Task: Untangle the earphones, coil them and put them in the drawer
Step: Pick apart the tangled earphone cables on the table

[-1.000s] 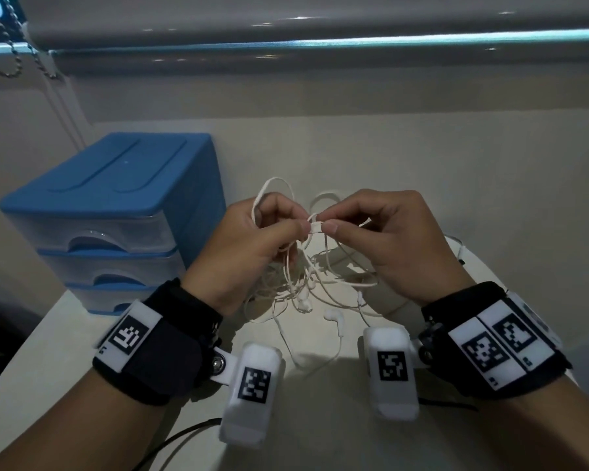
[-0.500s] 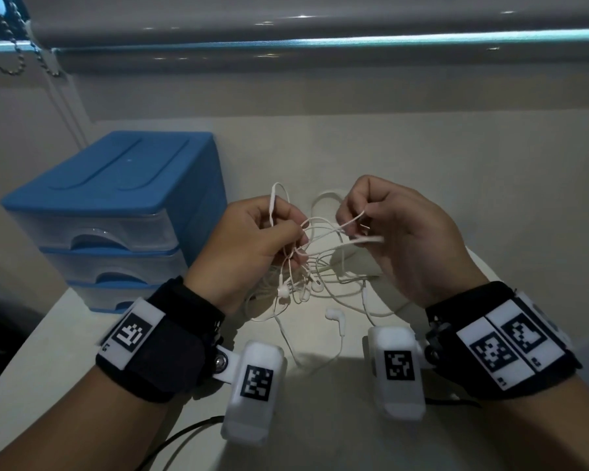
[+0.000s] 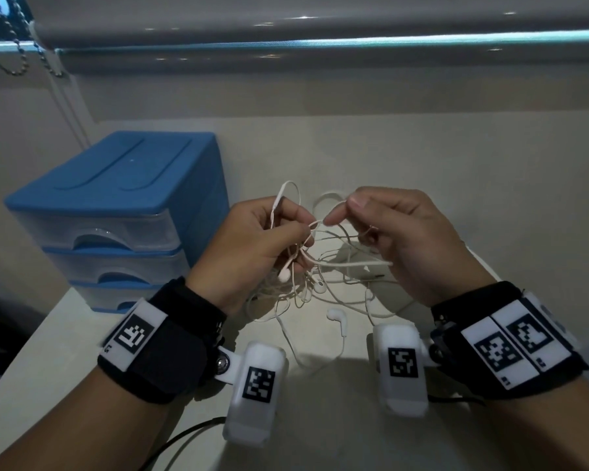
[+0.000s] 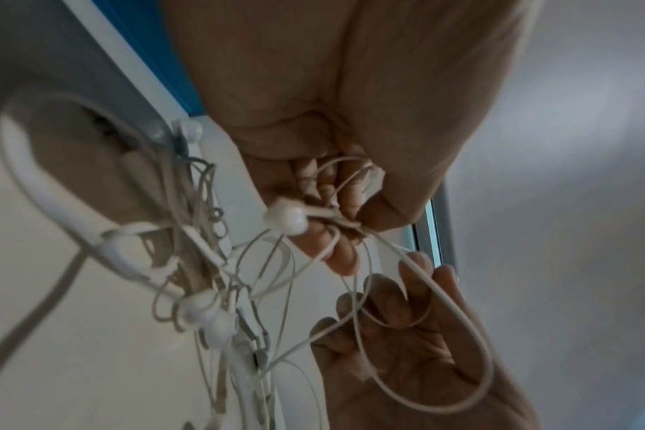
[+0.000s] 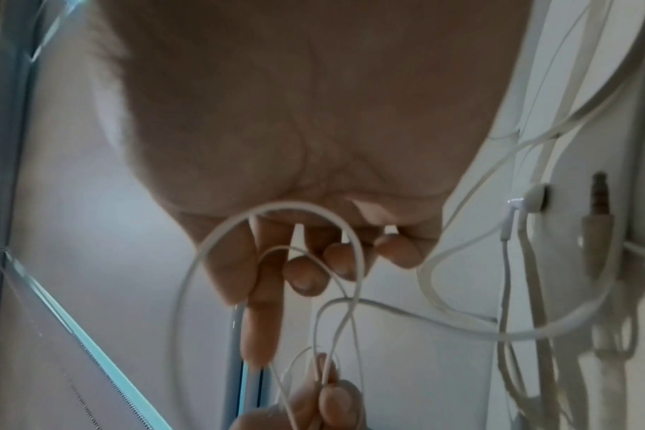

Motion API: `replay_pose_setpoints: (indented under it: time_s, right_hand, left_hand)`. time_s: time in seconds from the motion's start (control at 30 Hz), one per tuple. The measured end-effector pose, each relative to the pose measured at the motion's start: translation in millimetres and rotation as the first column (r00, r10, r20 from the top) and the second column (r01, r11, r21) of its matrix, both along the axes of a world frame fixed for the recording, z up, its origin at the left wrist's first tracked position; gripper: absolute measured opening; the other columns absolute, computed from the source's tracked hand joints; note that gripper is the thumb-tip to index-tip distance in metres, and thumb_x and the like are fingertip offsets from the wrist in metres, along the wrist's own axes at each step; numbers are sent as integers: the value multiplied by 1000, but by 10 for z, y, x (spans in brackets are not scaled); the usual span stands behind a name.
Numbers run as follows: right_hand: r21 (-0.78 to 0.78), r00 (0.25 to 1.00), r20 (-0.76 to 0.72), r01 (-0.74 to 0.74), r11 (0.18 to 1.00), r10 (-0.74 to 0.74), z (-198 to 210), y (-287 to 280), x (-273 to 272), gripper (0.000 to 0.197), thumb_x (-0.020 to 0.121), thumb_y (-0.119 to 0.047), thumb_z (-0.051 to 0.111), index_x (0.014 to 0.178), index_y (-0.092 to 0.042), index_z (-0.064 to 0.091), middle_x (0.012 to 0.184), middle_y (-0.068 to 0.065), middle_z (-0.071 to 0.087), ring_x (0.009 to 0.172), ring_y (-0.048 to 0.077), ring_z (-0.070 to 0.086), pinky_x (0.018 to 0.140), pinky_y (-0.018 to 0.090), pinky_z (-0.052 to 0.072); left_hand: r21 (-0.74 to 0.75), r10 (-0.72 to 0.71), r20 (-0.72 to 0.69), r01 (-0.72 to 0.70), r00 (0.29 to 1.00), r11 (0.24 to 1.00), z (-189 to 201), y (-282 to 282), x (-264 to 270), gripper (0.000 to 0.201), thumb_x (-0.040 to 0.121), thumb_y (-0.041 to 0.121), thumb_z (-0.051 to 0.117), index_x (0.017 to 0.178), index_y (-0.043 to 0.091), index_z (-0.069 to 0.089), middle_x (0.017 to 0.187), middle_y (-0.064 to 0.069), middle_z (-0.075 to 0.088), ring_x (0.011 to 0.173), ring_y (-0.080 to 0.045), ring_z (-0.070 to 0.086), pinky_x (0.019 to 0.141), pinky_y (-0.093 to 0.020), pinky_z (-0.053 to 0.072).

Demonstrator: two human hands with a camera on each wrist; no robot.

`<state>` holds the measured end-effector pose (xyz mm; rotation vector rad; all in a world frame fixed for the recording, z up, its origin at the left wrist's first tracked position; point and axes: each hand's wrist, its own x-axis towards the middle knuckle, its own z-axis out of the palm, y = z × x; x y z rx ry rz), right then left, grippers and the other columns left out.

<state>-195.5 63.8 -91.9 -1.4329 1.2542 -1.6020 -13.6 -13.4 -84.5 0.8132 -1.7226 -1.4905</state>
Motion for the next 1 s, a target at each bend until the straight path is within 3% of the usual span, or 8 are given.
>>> replay_pose_setpoints:
  time_s: [0.13, 0.23, 0.37, 0.47, 0.6, 0.7, 0.8, 1.0]
  right_hand:
    - [12, 984, 131, 116, 993, -117, 15, -15, -25, 29, 96, -27, 57, 79, -20, 79, 85, -1, 63, 81, 13, 46, 67, 27, 35]
    - [-3, 967, 250, 53, 999, -51, 41, -8, -9, 30, 101, -16, 51, 81, -9, 71, 102, 10, 73, 78, 14, 51, 63, 27, 37]
    - [-12, 947, 315, -65, 998, 65, 39, -7, 21, 30, 104, -14, 43, 80, -6, 60, 85, 14, 69, 63, 17, 49, 60, 30, 33]
    - [16, 977, 213, -35, 999, 31, 9, -24, 30, 32, 104, -12, 47, 77, -7, 63, 77, 13, 66, 58, 17, 52, 58, 30, 36]
    - [53, 993, 116, -1, 999, -5, -16, -30, 36, 30, 102, -8, 52, 79, 0, 69, 80, 16, 70, 64, 20, 66, 57, 24, 43]
    - [56, 981, 174, 76, 996, -84, -9, -32, 17, 28, 102, -8, 53, 80, 1, 68, 80, 13, 71, 70, 20, 72, 57, 21, 46]
    - [37, 962, 244, 117, 992, -123, 14, -34, 6, 28, 102, -9, 52, 78, -3, 65, 75, 10, 66, 65, 19, 67, 57, 23, 43]
    - [-37, 852, 522, -26, 999, 41, 76, 0, -45, 27, 102, -16, 41, 78, -12, 53, 79, 5, 56, 70, 19, 58, 69, 29, 41]
  left_hand:
    - [26, -25, 7, 25, 1000, 999, 11, 6, -7, 16, 92, -5, 61, 86, 6, 71, 76, -16, 64, 64, -28, 66, 55, -29, 55]
    - [62, -52, -5, 52, 999, 997, 28, 20, -13, 12, 94, -5, 58, 92, 2, 68, 75, -14, 67, 55, -21, 68, 53, -27, 55]
    - [72, -63, -4, 63, 998, 995, 31, 26, -18, 12, 95, -4, 58, 90, 3, 67, 72, -11, 68, 55, -21, 70, 51, -26, 56]
    - [80, -60, 9, 59, 998, 995, 33, 33, -8, 11, 94, -5, 59, 91, 3, 66, 72, -8, 69, 58, -24, 72, 48, -26, 54]
    - [97, -52, 24, 49, 998, 994, 38, 44, -4, 9, 95, -3, 59, 93, 3, 66, 78, -10, 72, 55, -26, 71, 47, -27, 54]
    - [90, -33, 38, 29, 999, 996, 37, 40, -15, 9, 95, -1, 59, 93, 4, 66, 81, -11, 72, 50, -25, 69, 48, -28, 51]
    - [85, 1, 35, -4, 999, 996, 31, 30, -16, 10, 95, -1, 59, 91, 4, 67, 84, -11, 73, 49, -23, 67, 55, -30, 50]
    - [35, 0, 42, -1, 999, 999, 22, 14, -10, 12, 94, -2, 60, 88, 3, 68, 79, -9, 70, 49, -17, 64, 47, -26, 50]
